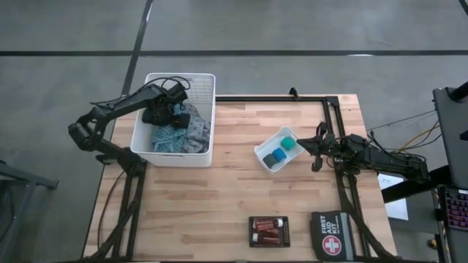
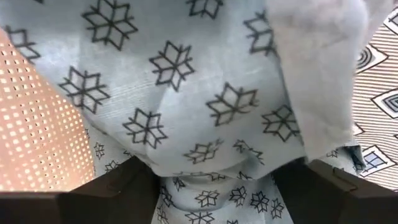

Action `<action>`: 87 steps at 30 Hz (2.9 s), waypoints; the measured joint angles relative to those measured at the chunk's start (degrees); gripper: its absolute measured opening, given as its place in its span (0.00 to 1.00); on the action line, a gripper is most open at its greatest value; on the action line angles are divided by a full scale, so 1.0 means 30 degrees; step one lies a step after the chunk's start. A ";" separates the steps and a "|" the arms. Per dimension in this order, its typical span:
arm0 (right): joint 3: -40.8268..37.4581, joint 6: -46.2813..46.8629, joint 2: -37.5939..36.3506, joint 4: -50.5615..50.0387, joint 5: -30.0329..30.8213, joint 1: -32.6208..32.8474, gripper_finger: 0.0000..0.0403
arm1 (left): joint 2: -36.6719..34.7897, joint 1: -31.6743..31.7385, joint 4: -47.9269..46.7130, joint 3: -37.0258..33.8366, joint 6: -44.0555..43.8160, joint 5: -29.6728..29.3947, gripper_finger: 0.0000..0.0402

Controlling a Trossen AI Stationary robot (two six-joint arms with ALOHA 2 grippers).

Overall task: Pick & place medical supplies in basket/bin
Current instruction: Put the blue patient gown into the large white bin, then return to Home Position

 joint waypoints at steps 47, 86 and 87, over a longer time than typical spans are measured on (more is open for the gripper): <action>0.0000 0.0000 0.0000 -0.0001 0.0004 0.0004 0.03 | -1.0149 -1.0235 0.7436 0.3376 1.1631 -0.0120 0.51; 0.0000 0.0000 0.0007 -0.0001 -0.0003 0.0004 0.03 | -1.7502 -2.3903 2.0536 -1.1643 1.7864 0.6134 0.09; 0.0000 0.0000 0.0007 -0.0001 0.0003 -0.0002 0.03 | -1.7631 -2.3985 2.0559 -1.1807 1.7854 0.6142 0.09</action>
